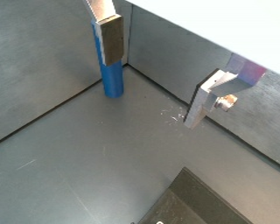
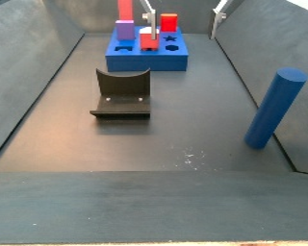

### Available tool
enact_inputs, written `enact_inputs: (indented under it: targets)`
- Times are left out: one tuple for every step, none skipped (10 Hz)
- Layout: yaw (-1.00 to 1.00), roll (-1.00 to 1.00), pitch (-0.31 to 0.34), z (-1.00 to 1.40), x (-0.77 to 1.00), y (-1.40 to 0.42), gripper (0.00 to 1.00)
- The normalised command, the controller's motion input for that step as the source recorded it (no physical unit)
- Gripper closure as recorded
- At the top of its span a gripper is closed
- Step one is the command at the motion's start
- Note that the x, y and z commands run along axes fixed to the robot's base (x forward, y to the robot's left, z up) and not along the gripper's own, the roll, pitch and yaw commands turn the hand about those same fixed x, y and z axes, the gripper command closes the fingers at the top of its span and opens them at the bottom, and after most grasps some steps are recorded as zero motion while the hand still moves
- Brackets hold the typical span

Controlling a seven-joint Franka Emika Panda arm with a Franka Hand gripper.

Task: Pick up the round object. Move up. Move to above the board. Insert the round object.
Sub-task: Pick up the round object.

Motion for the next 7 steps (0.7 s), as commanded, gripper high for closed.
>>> enact_inputs:
  targets:
    - [0.00, 0.00, 0.000, 0.00, 0.00, 0.02, 0.00]
    - [0.00, 0.00, 0.000, 0.00, 0.00, 0.03, 0.00]
    - [0.00, 0.00, 0.000, -0.12, -0.20, 0.10, 0.00]
    - [0.00, 0.00, 0.000, -0.07, -0.62, 0.31, 0.00]
    - [0.00, -0.01, 0.000, -0.01, -0.72, 0.39, 0.00]
    - [-0.01, 0.00, -0.003, 0.00, -1.00, 0.46, 0.00]
    - [0.00, 0.00, 0.000, 0.00, -1.00, 0.37, 0.00]
